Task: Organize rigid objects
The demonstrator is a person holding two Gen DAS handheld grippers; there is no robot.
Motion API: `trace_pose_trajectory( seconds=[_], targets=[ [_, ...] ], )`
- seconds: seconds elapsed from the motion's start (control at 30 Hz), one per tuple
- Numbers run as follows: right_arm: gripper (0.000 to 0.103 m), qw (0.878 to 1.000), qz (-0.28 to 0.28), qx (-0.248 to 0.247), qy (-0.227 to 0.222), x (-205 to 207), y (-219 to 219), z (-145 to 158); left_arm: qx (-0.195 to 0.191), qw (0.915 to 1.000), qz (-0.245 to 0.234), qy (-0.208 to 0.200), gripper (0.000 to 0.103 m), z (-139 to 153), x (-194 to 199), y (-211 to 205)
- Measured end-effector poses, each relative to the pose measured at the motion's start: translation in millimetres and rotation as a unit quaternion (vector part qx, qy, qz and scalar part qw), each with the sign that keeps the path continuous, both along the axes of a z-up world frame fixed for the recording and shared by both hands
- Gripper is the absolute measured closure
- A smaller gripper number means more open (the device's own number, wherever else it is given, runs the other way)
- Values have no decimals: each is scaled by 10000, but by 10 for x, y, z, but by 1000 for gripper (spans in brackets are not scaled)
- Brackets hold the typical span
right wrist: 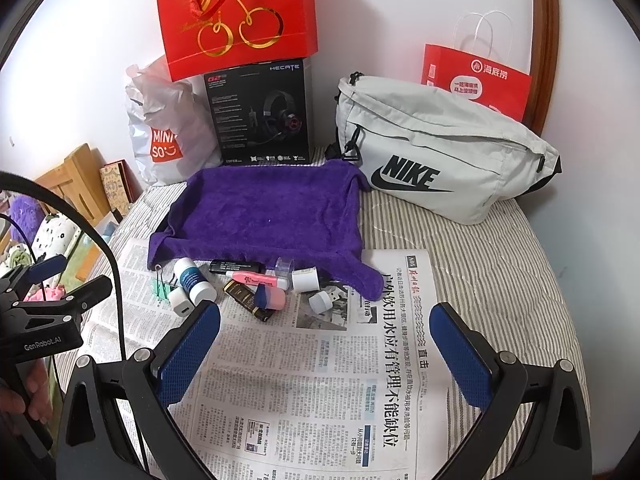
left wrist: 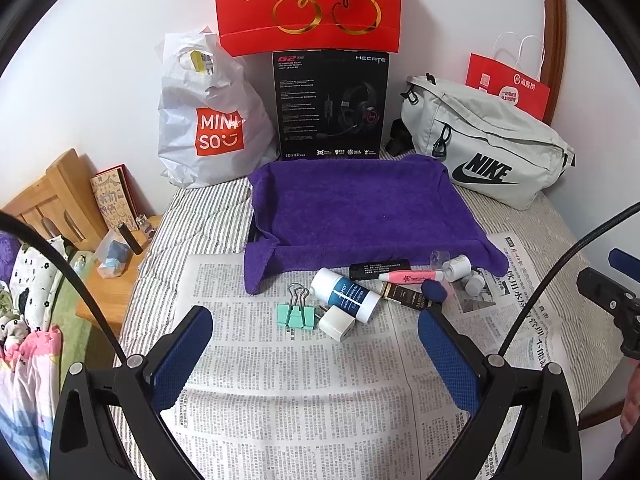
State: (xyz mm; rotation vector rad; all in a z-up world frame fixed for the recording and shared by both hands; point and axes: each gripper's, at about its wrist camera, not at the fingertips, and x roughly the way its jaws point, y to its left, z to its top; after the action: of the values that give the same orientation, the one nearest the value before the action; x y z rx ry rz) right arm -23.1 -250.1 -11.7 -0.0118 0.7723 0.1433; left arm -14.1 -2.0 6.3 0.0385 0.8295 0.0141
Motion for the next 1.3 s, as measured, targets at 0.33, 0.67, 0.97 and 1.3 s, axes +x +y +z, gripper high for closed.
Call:
trace_pose_trajectory(
  seconds=[0.33,0.67,0.97,1.3],
  targets=[
    [0,10000,29,-17,-9,-3,17,4,-15,10000,-17,-1,0,4,0,1],
    [0,10000,21,-13,-6,0,19,1,0,10000,13,-13,0,-5,-5,11],
    [0,10000,27,-24,-24,-10,22,2,0,10000,12,-35,0,11,-10,29],
    [0,10000,39,-25,-6,-12,31,2,-25,10000,-12,-31,0,10,-13,24]
  ],
)
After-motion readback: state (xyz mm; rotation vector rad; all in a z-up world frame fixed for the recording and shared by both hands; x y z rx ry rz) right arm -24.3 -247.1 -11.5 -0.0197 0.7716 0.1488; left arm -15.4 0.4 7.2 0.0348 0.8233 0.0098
